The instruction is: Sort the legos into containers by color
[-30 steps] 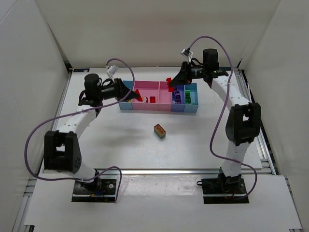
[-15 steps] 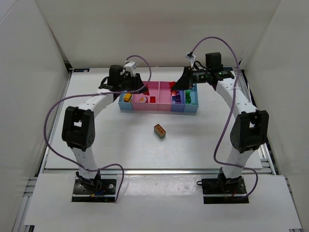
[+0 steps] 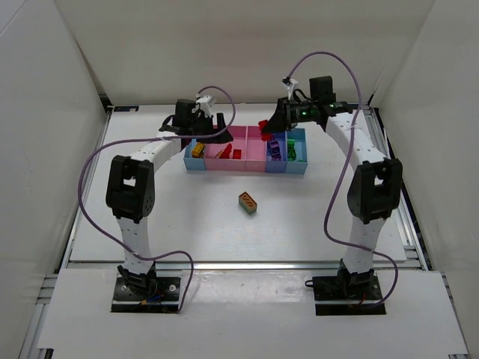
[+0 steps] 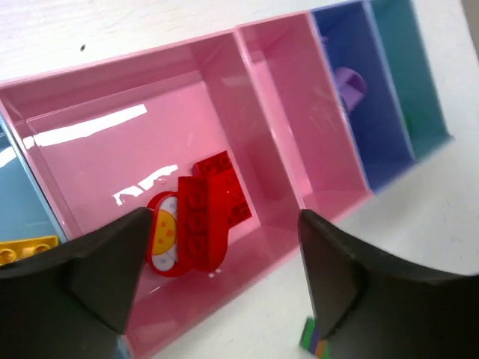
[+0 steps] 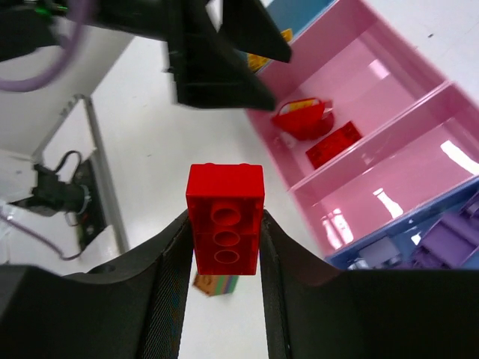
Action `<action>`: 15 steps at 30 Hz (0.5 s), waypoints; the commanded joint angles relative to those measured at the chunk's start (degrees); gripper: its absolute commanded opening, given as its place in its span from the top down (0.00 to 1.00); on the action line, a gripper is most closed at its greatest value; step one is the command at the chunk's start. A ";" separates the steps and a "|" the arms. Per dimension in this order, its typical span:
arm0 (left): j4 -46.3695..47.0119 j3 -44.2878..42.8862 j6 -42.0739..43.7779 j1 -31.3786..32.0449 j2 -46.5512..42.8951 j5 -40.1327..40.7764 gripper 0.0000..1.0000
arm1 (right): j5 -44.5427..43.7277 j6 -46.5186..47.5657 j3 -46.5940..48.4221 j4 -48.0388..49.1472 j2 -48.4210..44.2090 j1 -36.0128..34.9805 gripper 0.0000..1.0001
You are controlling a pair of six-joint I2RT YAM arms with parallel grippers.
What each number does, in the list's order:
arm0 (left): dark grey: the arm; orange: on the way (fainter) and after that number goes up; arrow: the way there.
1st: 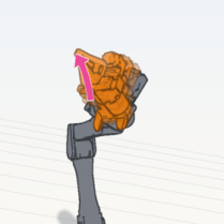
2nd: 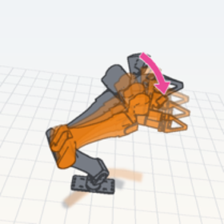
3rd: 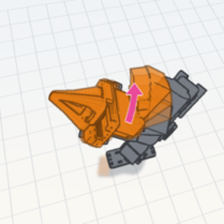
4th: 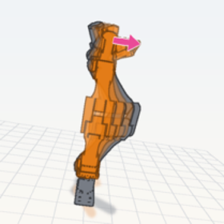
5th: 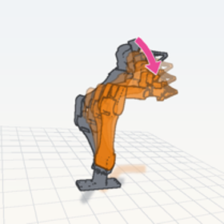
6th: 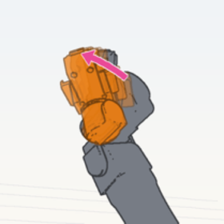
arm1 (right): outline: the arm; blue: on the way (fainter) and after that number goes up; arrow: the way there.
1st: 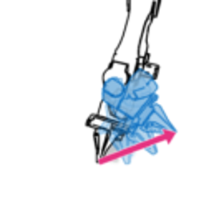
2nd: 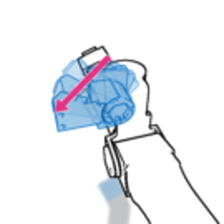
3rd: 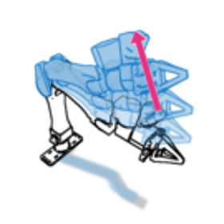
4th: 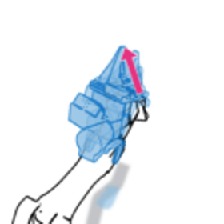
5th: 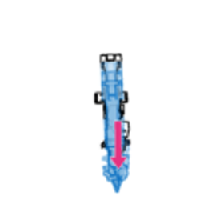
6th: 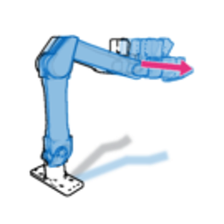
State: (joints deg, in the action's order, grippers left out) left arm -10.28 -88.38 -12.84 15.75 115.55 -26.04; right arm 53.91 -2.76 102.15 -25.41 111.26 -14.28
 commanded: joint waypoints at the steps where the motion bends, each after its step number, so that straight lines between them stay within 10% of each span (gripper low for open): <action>1: -0.52 -3.20 -4.81 -2.56 -6.12 -8.91 0.03 | -4.50 1.80 6.47 0.53 3.69 -3.19 0.88; 15: 14.08 17.71 -24.18 -17.06 -26.41 -30.99 0.01 | -20.24 6.45 18.43 -0.25 18.19 -14.28 0.81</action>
State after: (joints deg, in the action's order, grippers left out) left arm 2.15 -73.69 -34.22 -0.23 92.60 -50.43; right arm 38.98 0.86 117.54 -25.61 127.59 -28.16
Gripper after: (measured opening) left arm 0.995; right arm 0.409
